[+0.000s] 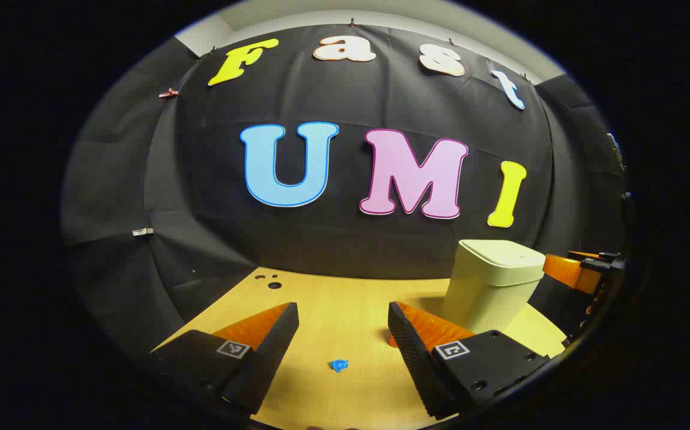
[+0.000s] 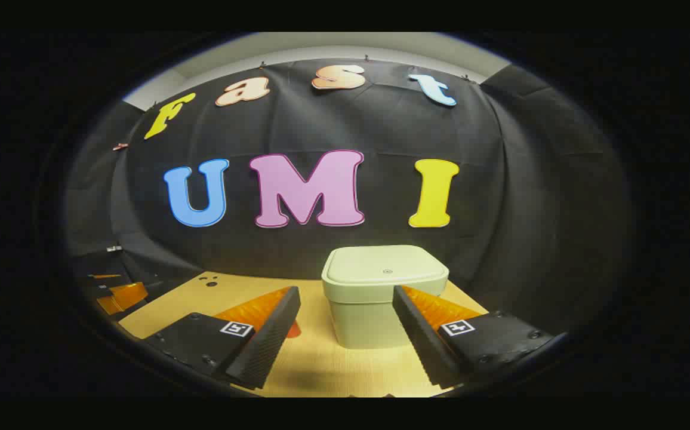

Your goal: Press the lid of the desktop garbage bin to open it, pick up the crumpled paper on the desktop and throw it into the bin, then pick up the pop can on the desktop and drop it into the bin, and finally close the garbage bin lid.

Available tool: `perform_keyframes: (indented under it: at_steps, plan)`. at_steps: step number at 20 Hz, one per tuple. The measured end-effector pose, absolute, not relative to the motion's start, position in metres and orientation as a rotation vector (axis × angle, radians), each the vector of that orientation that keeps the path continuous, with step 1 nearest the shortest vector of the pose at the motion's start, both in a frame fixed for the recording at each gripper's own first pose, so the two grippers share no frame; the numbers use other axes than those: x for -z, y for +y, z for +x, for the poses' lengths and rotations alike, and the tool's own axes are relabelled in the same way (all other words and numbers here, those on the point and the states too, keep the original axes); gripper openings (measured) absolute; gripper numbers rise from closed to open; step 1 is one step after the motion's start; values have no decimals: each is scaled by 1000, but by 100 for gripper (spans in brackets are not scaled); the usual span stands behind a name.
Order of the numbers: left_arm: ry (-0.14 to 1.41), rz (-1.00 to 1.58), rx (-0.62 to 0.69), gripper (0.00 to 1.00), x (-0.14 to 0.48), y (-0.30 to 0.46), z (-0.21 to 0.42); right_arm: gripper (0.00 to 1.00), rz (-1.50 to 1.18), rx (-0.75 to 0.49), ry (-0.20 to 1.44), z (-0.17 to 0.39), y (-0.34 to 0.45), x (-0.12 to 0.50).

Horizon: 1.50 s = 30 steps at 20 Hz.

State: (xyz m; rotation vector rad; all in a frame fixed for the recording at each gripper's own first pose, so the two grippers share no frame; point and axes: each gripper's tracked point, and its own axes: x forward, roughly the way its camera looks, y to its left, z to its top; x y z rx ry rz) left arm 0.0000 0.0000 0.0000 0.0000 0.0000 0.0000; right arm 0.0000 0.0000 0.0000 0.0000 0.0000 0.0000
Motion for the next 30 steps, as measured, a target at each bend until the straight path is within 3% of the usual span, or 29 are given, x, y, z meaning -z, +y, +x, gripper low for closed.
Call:
perform_keyframes:
  at_steps: [20,30]
  plan:
    - [49,0,60,97,15,-26,24,97,-29,2,12,24,-10,-3]
    - [70,-5,67,96,23,-25,25,48,-25,-30,54,28,-6,4]
